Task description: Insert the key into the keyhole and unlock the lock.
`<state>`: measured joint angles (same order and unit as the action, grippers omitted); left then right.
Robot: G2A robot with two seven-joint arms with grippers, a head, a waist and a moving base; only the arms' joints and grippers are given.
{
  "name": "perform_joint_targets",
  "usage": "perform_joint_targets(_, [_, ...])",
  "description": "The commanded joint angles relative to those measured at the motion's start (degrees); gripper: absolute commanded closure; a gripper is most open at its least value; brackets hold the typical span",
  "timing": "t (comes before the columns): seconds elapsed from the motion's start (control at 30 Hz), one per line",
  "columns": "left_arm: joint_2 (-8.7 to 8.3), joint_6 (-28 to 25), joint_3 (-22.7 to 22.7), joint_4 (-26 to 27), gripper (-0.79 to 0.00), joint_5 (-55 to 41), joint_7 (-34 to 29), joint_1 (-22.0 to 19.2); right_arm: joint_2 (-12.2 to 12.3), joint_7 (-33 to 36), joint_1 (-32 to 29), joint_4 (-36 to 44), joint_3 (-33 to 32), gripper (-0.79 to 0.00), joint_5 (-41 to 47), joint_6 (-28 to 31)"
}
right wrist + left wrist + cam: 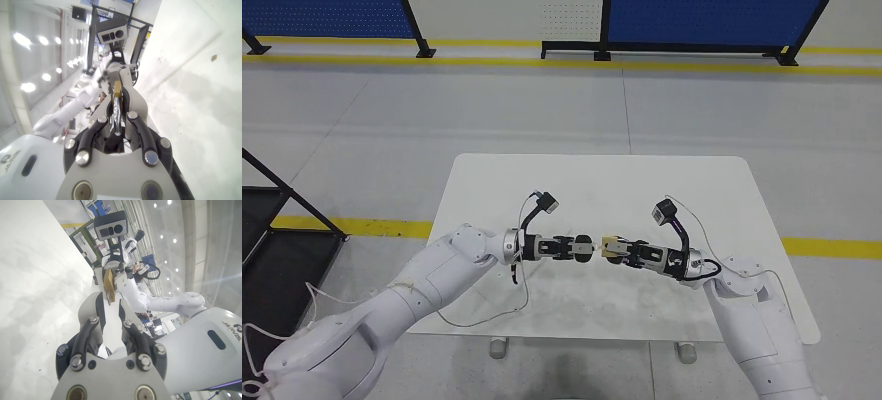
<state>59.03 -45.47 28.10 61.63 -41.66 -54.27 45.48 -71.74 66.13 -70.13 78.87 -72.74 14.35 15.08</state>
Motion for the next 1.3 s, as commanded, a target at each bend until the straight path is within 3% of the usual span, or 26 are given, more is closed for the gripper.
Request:
perform_joint_targets(0.0, [0.28, 0.25, 0.42, -0.23, -0.160, 0.09, -0.17, 0.12, 0.00, 0.00, 0.00, 0.00, 0.00, 0.000, 0.00, 0.00])
perform_joint_targets(0.1, [0.69, 1.04, 0.90, -0.54, -0.126, -0.04, -0.62, 0.36, 0.00, 0.00, 0.00, 0.00, 0.00, 0.000, 0.00, 0.00])
perform_joint_targets(0.23, [1.20, 1.99, 1.63, -1.04, 0.000, -0.28, -1.32, 0.61, 0.00, 0.00, 0.00, 0.00, 0.00, 0.000, 0.00, 0.00])
perform_joint_targets(0.8, [3.22, 5.13, 4.53, -2.56, 0.000, -1.98, -5.46, 1.73, 0.00, 0.00, 0.00, 0.00, 0.00, 0.000, 0.00, 0.00])
perform_joint_targets(1.27, [4.03, -2.96, 7.24, -2.44, 0.000, 8.70, -1.58, 2.67, 0.00, 0.00, 0.00, 0.00, 0.00, 0.000, 0.00, 0.00])
